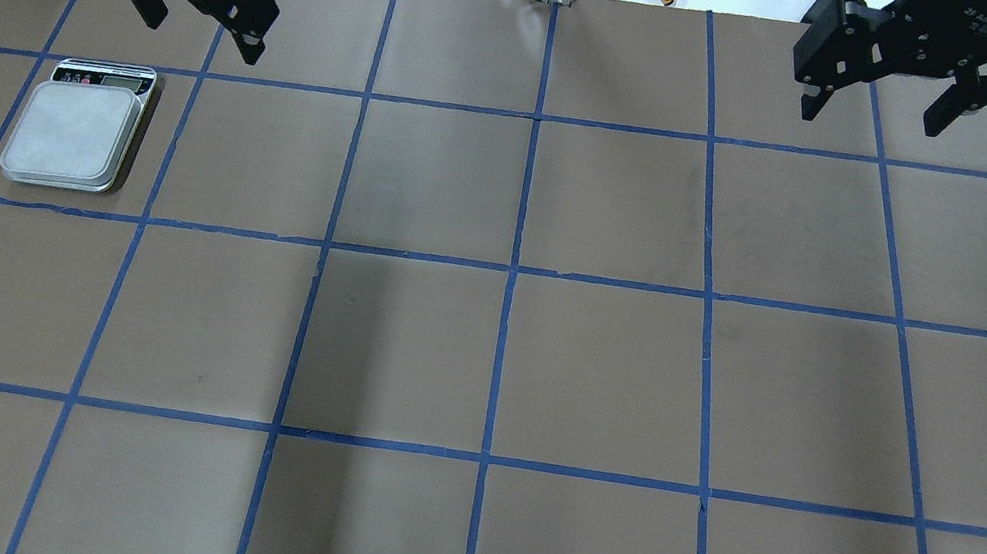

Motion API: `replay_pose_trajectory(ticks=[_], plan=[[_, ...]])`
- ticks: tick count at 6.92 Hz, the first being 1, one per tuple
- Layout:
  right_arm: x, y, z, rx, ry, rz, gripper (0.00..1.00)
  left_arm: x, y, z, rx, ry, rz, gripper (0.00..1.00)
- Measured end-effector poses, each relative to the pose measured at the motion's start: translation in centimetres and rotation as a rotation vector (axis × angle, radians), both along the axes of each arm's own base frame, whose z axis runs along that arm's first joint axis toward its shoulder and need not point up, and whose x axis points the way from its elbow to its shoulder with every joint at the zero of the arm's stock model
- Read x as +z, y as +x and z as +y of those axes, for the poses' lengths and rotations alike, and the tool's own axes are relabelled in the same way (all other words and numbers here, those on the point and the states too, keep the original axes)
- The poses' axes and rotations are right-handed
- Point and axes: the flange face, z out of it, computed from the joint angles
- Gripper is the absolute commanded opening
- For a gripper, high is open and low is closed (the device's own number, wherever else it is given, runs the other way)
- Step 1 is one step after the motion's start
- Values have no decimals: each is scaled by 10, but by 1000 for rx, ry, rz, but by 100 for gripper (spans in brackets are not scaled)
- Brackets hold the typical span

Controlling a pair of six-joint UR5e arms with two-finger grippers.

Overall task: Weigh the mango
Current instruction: 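Move the left gripper down toward the robot's base to reach the mango, then close the left gripper around the red-yellow mango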

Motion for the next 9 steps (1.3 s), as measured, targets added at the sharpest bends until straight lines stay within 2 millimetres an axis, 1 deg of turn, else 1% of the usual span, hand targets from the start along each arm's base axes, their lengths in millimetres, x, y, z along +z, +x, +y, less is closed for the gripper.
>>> replay_pose_trajectory(ticks=[1, 2, 4, 5, 6, 7, 8, 9], plan=[[0, 0, 0, 0, 0, 0, 100, 3, 30, 1, -71, 12, -7, 100], [0, 0, 0, 0, 1, 0, 100, 6, 68, 4, -139, 29, -10, 100], [0, 0, 0, 0, 1, 0, 100, 7, 150, 16, -286, 68, -10, 100], [0, 0, 0, 0, 1, 0, 100, 3, 201, 25, -349, 95, -16, 100], [0, 0, 0, 0, 1, 0, 100, -6, 261, 38, -385, 121, -11, 100], [0, 0, 0, 0, 0, 0, 100, -20, 316, 52, -454, 141, 9, 100], [0, 0, 0, 0, 0, 0, 100, -38, 359, 64, -569, 150, 30, 100], [0, 0, 0, 0, 0, 0, 100, -60, 399, 73, -670, 152, 46, 100]])
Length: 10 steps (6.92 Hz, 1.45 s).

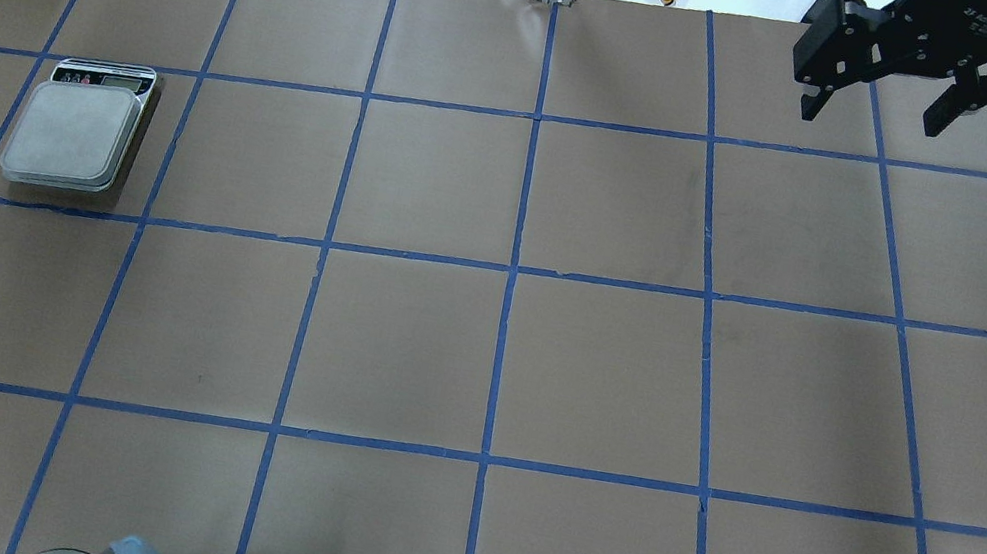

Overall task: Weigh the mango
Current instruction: 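Close the left gripper around the red-yellow mango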

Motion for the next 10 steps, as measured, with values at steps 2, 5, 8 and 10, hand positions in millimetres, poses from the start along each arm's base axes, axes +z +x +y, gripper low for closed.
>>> replay_pose_trajectory(ticks=[2, 5, 8, 10], plan=[[0, 0, 0, 0, 0, 0, 100, -59, 84, 16, -161, -9, 17, 100], [0, 0, 0, 0, 0, 0, 100, -144, 176, 32, -381, -24, -19, 100], [0, 0, 0, 0, 1, 0, 100, -204, 219, 43, -491, -57, -16, 100], [0, 0, 0, 0, 1, 0, 100, -228, 227, 42, -515, -113, -13, 100]])
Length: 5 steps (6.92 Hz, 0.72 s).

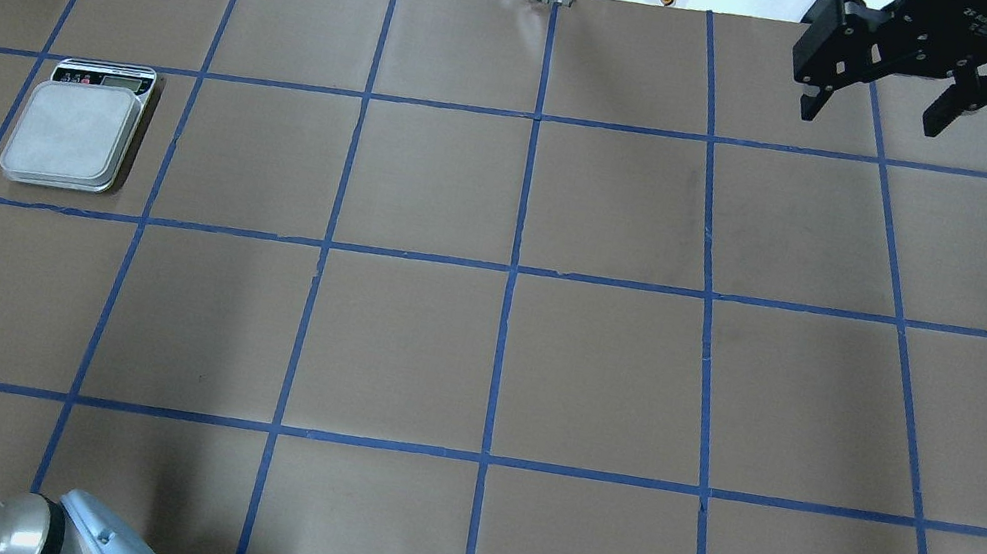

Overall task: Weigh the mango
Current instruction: 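Close the left gripper around the red-yellow mango, then lift the mango with the left gripper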

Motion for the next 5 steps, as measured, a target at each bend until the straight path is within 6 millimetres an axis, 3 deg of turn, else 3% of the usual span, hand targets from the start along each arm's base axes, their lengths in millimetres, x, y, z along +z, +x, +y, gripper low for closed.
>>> replay_pose_trajectory(ticks=[5], plan=[[0, 0, 0, -1, -1, 0, 100, -26, 1, -4, -82, -48, 21, 100]])
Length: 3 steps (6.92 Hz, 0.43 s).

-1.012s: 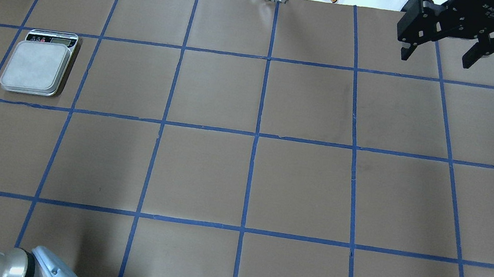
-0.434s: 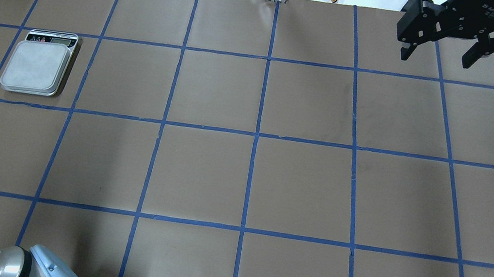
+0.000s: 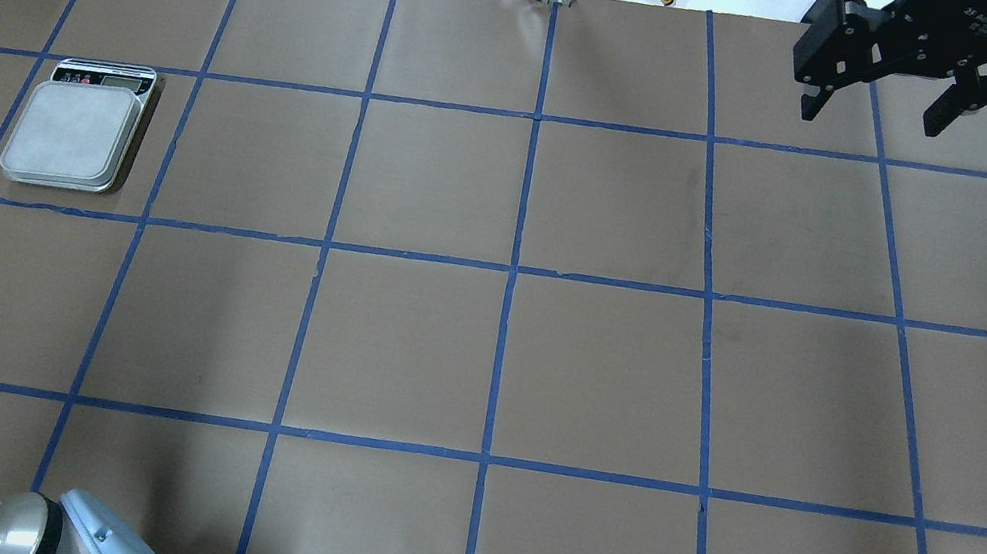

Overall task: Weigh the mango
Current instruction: 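Lift the mango with the left gripper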

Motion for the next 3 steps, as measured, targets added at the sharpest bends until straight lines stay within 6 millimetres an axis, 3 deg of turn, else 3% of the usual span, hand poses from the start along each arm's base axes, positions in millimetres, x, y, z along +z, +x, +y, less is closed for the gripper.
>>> replay_pose_trajectory(ticks=[3], plan=[[0, 0, 0, 0, 0, 1, 100, -24, 5, -2, -8, -3, -2, 93]])
